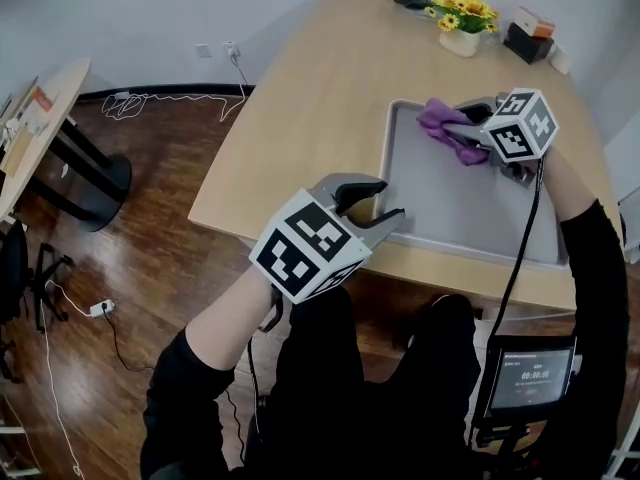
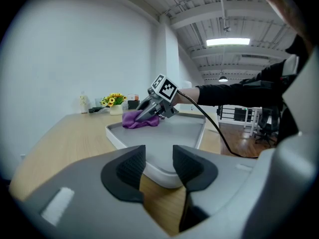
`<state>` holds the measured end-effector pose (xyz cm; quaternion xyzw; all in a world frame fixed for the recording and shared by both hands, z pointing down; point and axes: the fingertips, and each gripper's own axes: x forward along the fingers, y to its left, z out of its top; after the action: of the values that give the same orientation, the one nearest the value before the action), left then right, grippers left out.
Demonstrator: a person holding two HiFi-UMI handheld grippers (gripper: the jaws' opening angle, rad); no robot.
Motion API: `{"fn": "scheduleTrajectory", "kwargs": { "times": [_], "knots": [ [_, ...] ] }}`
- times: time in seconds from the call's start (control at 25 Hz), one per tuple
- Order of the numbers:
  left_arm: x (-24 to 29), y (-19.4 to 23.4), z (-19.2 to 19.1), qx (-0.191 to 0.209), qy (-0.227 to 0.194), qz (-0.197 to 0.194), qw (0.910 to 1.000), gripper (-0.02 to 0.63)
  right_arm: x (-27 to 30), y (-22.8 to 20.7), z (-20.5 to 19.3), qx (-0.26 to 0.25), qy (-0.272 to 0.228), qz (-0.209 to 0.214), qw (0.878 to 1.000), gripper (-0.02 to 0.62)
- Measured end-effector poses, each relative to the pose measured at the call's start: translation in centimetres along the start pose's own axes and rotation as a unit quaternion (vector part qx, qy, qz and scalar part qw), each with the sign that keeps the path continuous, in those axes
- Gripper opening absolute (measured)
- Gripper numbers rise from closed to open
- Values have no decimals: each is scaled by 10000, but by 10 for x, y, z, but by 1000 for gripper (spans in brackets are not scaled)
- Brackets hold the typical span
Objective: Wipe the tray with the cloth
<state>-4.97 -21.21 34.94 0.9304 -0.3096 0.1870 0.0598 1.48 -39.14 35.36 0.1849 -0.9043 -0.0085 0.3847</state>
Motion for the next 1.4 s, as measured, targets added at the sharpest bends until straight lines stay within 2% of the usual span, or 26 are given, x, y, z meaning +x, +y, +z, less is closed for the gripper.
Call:
{"fn": "scheduleTrajectory", "kwargs": {
  "times": [0.08, 0.24, 0.4, 0.48, 0.6, 0.68, 0.84, 0.92, 1.0, 1.08, 1.16, 1.32, 1.4],
  "knots": [
    [1, 3, -9, 13, 11, 48, 10000, 153, 7, 22, 0, -71, -3, 152, 9999, 97],
    [2, -1, -8, -20, 38, 118, 9999, 153, -5, 100, 5, -460, -136, 759, 9960, 97],
    [2, -2, -10, -61, 23, 57, 10000, 154, -15, 177, 6, -938, -143, 1432, 9851, 97],
    [-6, -6, -6, -43, -58, -52, 10000, 155, -22, 199, 8, -1170, -51, 1666, 9790, 97],
    [-26, 0, 0, 111, -451, 140, 9988, 156, -20, 198, 10, -1453, 83, 1800, 9728, 98],
    [-35, 6, -4, 87, -617, 238, 9978, 156, -1, 173, 15, -1426, 100, 1648, 9759, 98],
    [-41, -3, -13, 354, -344, 78, 9988, 153, 37, 87, 40, -954, 204, 740, 9925, 98],
    [-43, -4, -9, 345, -329, 65, 9988, 152, 45, 47, 51, -708, 249, 275, 9968, 98],
    [-43, -1, -7, 260, -324, 63, 9991, 152, 48, 32, 57, -541, 264, 92, 9981, 98],
    [-39, 2, -11, 220, -288, 55, 9993, 153, 50, 35, 55, -498, 287, -17, 9983, 97],
    [-33, 5, -16, 98, -264, 43, 9996, 153, 48, 56, 48, -557, 275, 77, 9980, 95],
    [-35, 15, -11, -419, -399, 86, 9983, 149, 17, 141, 36, -736, 117, 977, 9924, 95],
    [-43, 23, -5, -787, -629, 221, 9947, 149, -2, 186, 29, -817, 36, 1355, 9874, 95]
  ]
}}
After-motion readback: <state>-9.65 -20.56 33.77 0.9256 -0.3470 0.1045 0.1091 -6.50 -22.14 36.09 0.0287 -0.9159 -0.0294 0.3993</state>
